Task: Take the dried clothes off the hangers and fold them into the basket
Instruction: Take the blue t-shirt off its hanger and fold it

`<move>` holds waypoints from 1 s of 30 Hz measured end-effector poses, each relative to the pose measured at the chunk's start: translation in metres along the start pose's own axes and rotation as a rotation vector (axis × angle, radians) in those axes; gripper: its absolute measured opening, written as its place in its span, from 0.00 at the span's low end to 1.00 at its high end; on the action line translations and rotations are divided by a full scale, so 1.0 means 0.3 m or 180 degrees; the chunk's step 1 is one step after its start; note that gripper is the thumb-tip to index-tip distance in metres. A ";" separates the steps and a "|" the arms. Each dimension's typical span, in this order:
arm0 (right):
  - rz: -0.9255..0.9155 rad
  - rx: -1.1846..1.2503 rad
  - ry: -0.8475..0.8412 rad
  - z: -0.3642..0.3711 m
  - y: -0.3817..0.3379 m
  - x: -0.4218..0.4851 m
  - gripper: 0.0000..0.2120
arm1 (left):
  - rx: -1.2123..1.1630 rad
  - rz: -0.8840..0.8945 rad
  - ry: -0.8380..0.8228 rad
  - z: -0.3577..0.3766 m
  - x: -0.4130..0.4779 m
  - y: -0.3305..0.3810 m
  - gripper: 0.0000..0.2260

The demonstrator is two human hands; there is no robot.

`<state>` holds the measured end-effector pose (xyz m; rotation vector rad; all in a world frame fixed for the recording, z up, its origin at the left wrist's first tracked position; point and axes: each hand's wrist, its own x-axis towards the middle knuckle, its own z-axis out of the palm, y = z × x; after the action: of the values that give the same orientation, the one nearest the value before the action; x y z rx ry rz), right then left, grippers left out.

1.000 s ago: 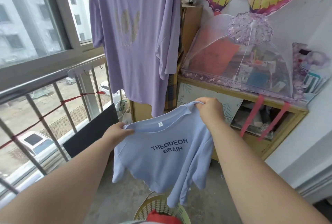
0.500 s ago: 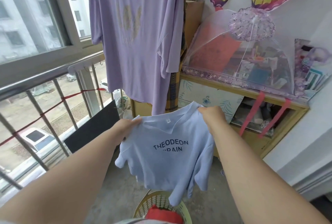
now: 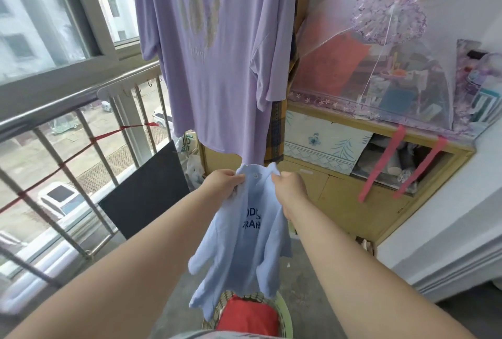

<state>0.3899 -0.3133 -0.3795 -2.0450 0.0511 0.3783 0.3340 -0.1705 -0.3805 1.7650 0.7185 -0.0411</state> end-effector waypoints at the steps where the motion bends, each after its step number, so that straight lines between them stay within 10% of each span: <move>1: -0.0105 -0.0123 -0.0070 0.014 -0.001 -0.007 0.15 | 0.0031 0.0047 -0.0028 0.012 -0.003 0.002 0.16; 8: -0.0601 -0.0431 -0.0718 0.052 -0.016 -0.031 0.12 | -0.0140 0.0097 -0.0343 0.056 -0.033 0.029 0.05; 19: -0.0602 -0.0088 -0.0959 -0.003 0.043 0.018 0.10 | -0.0719 -0.0053 -0.0976 0.074 -0.064 0.051 0.14; 23: -0.0546 -0.0233 -0.1106 -0.035 0.063 0.041 0.08 | 0.1661 0.1257 0.0273 0.065 0.004 0.012 0.23; 26: -0.0665 -0.0297 -0.1357 -0.059 0.067 0.042 0.07 | 0.2907 0.2386 0.0047 0.055 0.012 0.018 0.31; 30: -0.0919 -0.0449 -0.1459 -0.091 0.074 0.046 0.06 | 0.3611 0.2396 -0.0418 0.070 0.022 0.056 0.20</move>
<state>0.4054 -0.3459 -0.3903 -2.0174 -0.5573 0.6709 0.3543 -0.1886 -0.3755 2.9775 -0.2054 -0.0569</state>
